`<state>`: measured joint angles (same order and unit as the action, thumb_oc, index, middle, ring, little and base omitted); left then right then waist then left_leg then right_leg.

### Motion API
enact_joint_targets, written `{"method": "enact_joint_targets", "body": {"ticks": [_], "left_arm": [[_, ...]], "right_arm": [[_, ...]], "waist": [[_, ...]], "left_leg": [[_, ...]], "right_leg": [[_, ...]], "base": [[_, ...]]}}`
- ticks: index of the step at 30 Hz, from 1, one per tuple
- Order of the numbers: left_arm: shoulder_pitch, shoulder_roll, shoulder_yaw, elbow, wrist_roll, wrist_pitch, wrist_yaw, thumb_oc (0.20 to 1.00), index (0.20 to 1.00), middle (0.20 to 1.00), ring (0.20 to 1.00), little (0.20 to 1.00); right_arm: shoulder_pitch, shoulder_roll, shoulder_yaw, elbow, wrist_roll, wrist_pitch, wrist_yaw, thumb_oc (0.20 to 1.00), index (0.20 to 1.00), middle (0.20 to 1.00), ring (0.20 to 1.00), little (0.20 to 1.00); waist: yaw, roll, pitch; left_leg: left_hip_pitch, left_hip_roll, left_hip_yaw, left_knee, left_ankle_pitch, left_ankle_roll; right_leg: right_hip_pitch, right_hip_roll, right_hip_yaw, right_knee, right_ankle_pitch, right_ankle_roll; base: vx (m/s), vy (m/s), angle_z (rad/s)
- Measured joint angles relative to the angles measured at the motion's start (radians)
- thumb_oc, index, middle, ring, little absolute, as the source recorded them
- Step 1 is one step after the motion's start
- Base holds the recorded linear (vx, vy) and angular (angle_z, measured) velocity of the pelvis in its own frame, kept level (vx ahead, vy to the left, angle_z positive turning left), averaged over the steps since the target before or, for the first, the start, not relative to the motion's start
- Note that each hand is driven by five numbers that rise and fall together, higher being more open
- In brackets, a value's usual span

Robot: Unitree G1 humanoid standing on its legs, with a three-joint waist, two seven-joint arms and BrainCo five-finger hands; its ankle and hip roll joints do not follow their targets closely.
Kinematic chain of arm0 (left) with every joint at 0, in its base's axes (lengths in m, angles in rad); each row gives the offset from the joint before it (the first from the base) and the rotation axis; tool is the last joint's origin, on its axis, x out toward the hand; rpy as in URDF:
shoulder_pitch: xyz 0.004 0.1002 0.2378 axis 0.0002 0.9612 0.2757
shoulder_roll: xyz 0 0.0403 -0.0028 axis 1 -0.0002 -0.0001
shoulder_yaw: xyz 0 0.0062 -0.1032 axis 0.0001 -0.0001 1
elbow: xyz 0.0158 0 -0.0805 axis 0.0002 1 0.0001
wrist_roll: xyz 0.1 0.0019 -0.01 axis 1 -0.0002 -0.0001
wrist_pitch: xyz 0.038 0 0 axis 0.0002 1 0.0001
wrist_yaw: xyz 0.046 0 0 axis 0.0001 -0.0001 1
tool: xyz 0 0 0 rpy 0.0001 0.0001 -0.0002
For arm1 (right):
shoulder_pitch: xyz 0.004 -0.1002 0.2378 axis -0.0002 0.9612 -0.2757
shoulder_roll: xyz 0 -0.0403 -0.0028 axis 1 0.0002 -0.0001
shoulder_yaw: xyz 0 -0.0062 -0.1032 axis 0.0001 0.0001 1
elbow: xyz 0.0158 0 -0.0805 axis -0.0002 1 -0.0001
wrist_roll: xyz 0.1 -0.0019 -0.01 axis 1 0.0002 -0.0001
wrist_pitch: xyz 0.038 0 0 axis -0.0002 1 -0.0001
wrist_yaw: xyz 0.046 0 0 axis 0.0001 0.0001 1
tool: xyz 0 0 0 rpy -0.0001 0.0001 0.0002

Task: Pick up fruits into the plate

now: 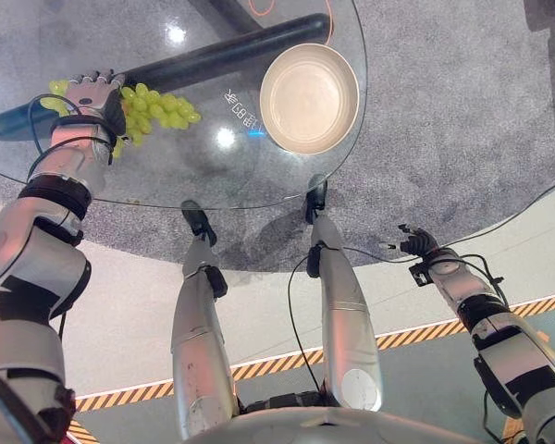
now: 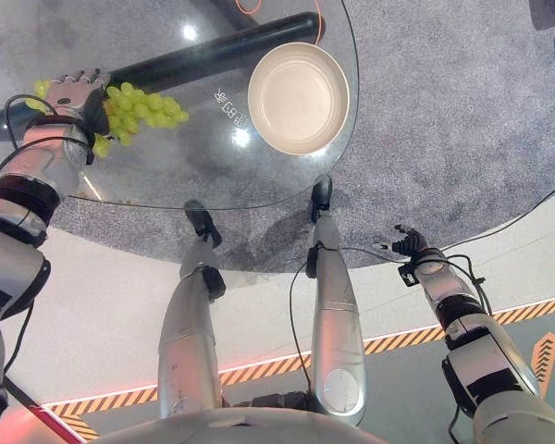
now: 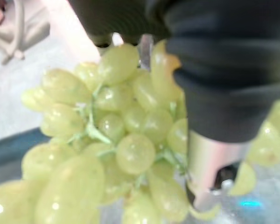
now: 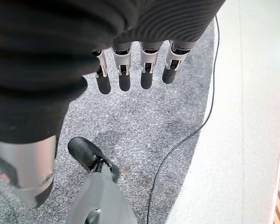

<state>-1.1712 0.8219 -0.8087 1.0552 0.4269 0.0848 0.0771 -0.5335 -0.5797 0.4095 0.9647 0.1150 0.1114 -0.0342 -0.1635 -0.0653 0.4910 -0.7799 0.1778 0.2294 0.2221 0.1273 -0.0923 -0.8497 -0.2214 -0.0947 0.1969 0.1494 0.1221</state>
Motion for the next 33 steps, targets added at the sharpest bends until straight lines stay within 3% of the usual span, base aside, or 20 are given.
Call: {"method": "enact_joint_targets", "body": {"ticks": [7,12,14,15,16,17,19,24,33], "left_arm": [[0.069,-0.005,0.06,-0.056,-0.094,0.003,-0.086,1.0,1.0,1.0,1.0,1.0],[0.081,-0.036,0.103,-0.06,-0.147,0.067,-0.119,1.0,1.0,1.0,1.0,1.0],[0.098,-0.055,0.129,-0.057,-0.152,0.093,-0.143,0.849,0.849,0.849,0.849,0.849],[0.103,-0.058,0.129,-0.057,-0.152,0.11,-0.156,0.896,0.896,0.896,0.896,0.896],[0.106,-0.06,0.129,-0.057,-0.152,0.115,-0.162,0.771,0.771,0.771,0.771,0.771],[0.113,-0.062,0.13,-0.057,-0.149,0.13,-0.174,0.514,0.514,0.514,0.514,0.514],[0.125,-0.066,0.129,-0.046,-0.14,0.151,-0.219,0.2,0.2,0.2,0.2,0.2],[0.188,-0.145,0.129,0.002,-0.094,0.219,-0.226,0.2,0.2,0.2,0.2,0.2],[0.201,-0.233,0.136,0.065,-0.021,0.306,-0.085,0.2,0.2,0.2,0.2,0.2]], "right_arm": [[0.0,-0.002,0.0,-0.002,-0.026,0.026,0.019,1.0,1.0,1.0,1.0,1.0],[0.0,-0.007,0.0,-0.004,-0.039,0.031,0.017,1.0,1.0,1.0,1.0,1.0],[0.0,-0.008,0.0,-0.005,-0.039,0.03,0.009,1.0,1.0,1.0,1.0,1.0],[0.0,-0.011,0.0,-0.006,-0.039,0.03,0.005,1.0,1.0,1.0,1.0,1.0],[0.0,-0.012,0.0,-0.006,-0.039,0.031,0.002,1.0,1.0,1.0,1.0,1.0],[0.0,-0.016,0.0,-0.011,-0.039,0.032,-0.003,1.0,1.0,1.0,1.0,1.0],[-0.004,-0.03,0.0,-0.02,-0.038,0.036,-0.007,1.0,1.0,1.0,1.0,1.0],[-0.017,-0.036,0.0,-0.02,-0.038,0.038,-0.012,1.0,1.0,1.0,1.0,1.0],[-0.042,-0.026,0.009,-0.023,-0.035,0.024,-0.046,1.0,1.0,1.0,1.0,1.0]], "waist": [[-0.001,0.011,-0.005],[0.009,0.026,-0.008],[0.011,0.038,-0.015],[0.012,0.045,-0.018],[0.013,0.047,-0.02],[0.016,0.052,-0.022],[0.017,0.057,-0.025],[0.016,0.057,-0.025],[0.017,0.047,-0.024]], "left_leg": [[0.033,-0.007,0.016,-0.006,-0.003,0.005],[0.036,-0.007,0.018,-0.009,-0.004,0.004],[0.036,-0.007,0.019,-0.013,-0.007,-0.001],[0.036,-0.007,0.018,-0.018,-0.007,-0.001],[0.036,-0.007,0.018,-0.018,-0.007,-0.001],[0.036,-0.006,0.018,-0.02,-0.007,-0.001],[0.036,-0.006,0.018,-0.021,-0.007,-0.001],[0.036,-0.006,0.014,-0.021,-0.006,0.003],[0.035,0.01,0.0,0.006,-0.026,-0.01]], "right_leg": [[0.017,-0.007,0.01,0.003,0.0,0.001],[0.018,-0.007,0.013,0.003,-0.001,0.001],[0.016,-0.006,0.013,0.002,-0.002,0.002],[0.015,-0.006,0.012,0.001,-0.002,0.002],[0.015,-0.005,0.012,0.0,-0.002,0.002],[0.015,-0.004,0.011,-0.002,-0.002,0.002],[0.015,-0.004,0.011,-0.004,-0.002,0.002],[0.019,-0.003,0.008,-0.005,0.0,0.003],[0.041,0.012,-0.002,-0.007,0.0,-0.001]], "base": [[0.02,0.02,-0.02],[0.0,0.0,0.0],[0.0,-0.02,0.0],[0.0,-0.046,-0.01],[0.0,-0.038,-0.01],[0.0,0.0,0.0],[0.0,0.0,0.0],[0.0,-0.01,0.0],[0.0,-0.07,0.0]]}}
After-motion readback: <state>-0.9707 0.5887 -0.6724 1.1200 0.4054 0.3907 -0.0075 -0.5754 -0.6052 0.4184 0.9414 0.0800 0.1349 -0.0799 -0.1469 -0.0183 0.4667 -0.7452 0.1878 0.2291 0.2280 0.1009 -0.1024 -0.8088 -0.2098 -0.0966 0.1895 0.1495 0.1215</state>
